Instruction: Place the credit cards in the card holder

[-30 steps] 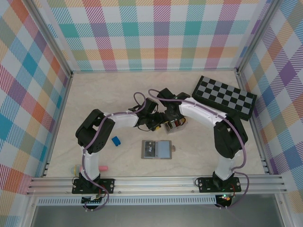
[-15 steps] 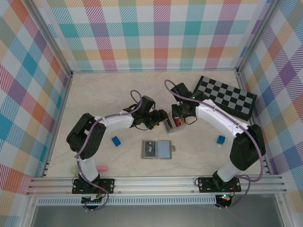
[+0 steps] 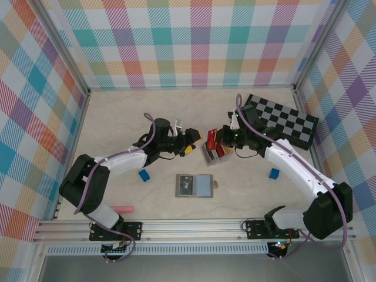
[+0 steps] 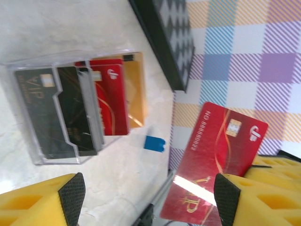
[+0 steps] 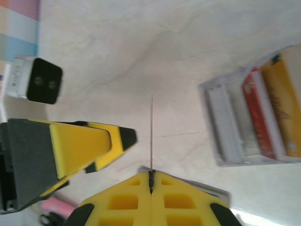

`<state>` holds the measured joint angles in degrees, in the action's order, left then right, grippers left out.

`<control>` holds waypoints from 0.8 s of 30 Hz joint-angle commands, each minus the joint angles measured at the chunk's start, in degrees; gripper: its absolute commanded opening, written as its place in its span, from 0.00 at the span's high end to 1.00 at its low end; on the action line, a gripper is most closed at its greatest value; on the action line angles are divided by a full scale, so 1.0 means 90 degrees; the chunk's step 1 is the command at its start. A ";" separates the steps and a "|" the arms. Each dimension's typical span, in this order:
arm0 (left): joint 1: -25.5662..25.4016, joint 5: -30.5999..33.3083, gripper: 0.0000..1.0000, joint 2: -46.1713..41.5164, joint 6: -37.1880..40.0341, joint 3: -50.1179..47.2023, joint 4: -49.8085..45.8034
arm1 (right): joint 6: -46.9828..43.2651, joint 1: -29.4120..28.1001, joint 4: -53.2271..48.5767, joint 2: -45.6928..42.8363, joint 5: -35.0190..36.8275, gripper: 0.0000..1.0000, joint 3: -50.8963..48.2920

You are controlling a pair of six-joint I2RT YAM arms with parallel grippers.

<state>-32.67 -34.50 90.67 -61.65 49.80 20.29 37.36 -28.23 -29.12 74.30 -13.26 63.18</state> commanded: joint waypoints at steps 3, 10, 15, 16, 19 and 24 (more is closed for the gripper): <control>0.0208 -0.0906 0.27 -0.0124 -0.0370 -0.0173 0.1195 | 0.0460 0.0111 0.0933 -0.0073 -0.1132 1.00 -0.0169; 0.0386 -0.1289 0.54 -0.0150 -0.0641 -0.0246 0.1823 | 0.0467 0.0503 0.1262 0.0203 -0.2327 1.00 -0.0184; 0.0397 -0.1402 0.71 -0.0230 -0.0684 -0.0281 0.2001 | 0.0565 0.0642 0.1476 0.0359 -0.2714 1.00 -0.0233; 0.0397 -0.1425 0.75 -0.0257 -0.0694 -0.0292 0.2015 | 0.0575 0.0656 0.1451 0.0400 -0.2750 1.00 -0.0233; 0.0406 -0.1460 0.90 -0.0344 -0.0670 -0.0315 0.1962 | 0.0614 0.0685 0.1500 0.0465 -0.2717 1.00 -0.0281; 0.0425 -0.1359 1.00 -0.0525 -0.0536 -0.0456 0.1590 | 0.0570 0.0715 0.1205 0.0543 -0.2455 0.99 -0.0272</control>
<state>-29.43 -45.74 87.88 -67.59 47.03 35.48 42.50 -21.74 -18.09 78.94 -34.79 60.51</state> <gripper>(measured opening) 0.039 0.045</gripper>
